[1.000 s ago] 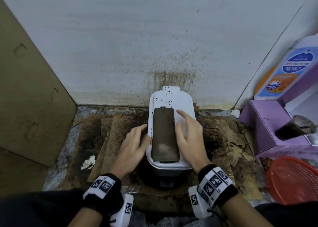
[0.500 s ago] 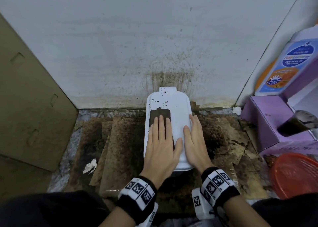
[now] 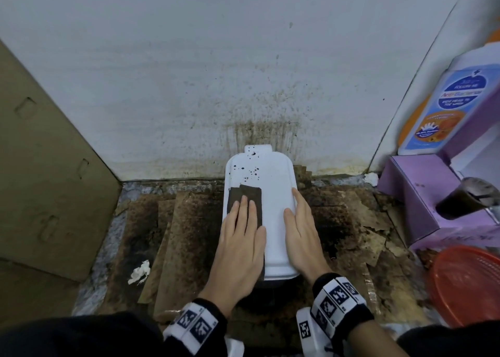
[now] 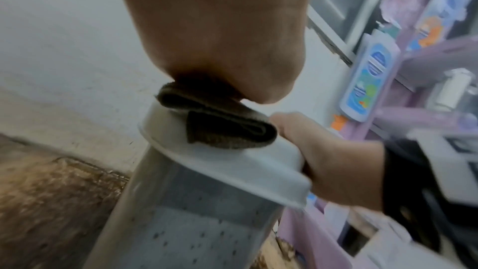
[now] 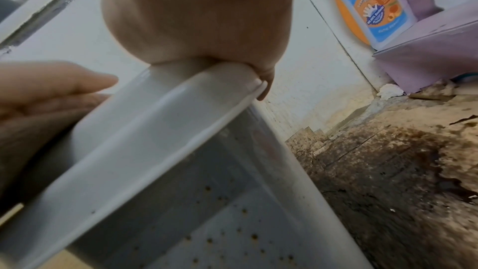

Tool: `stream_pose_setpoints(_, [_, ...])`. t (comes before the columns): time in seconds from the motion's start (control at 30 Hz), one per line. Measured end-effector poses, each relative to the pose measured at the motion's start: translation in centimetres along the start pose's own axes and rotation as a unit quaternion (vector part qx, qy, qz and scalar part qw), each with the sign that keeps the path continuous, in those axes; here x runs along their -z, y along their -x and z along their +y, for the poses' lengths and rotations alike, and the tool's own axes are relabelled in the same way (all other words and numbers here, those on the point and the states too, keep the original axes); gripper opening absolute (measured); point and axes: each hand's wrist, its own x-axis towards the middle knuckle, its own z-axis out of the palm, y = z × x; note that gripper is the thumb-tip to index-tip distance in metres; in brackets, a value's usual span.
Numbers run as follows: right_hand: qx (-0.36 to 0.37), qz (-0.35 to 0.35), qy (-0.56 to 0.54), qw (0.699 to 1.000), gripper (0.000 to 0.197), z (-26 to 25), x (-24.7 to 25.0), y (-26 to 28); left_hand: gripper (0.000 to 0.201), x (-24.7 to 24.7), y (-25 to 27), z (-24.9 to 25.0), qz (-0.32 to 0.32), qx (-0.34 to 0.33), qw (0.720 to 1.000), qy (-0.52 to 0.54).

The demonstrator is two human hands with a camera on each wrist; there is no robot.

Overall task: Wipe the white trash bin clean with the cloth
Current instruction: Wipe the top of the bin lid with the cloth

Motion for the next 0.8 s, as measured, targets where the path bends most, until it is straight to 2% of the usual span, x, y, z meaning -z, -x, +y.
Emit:
stream_pose_setpoints(0.13, [-0.005, -0.006, 0.001, 1.000, 0.053, -0.1, 0.1, -0.1, 0.061, 1.1, -2.6, -2.0, -0.062, 0.051, 0.992, 0.095])
stream_pose_setpoints(0.33, [-0.006, -0.005, 0.000, 1.000, 0.053, -0.2, 0.1, -0.1, 0.064, 2.4, -6.7, -3.0, -0.115, 0.060, 0.986, 0.101])
stream_pose_setpoints(0.43, [-0.009, -0.010, 0.005, 1.000, 0.054, -0.3, 0.1, 0.0, 0.065, 3.1, -9.2, -4.0, -0.117, 0.062, 0.986, 0.102])
stream_pose_setpoints(0.53, [-0.008, -0.010, 0.006, 1.000, 0.054, -0.4, 0.1, 0.0, 0.068, 3.5, -10.6, -5.1, -0.161, 0.078, 0.976, 0.127])
stream_pose_setpoints(0.8, [-0.005, -0.003, 0.006, 1.000, 0.052, -0.5, 0.3, 0.2, 0.070, 3.6, -8.8, -4.8, -0.135, 0.078, 0.972, 0.176])
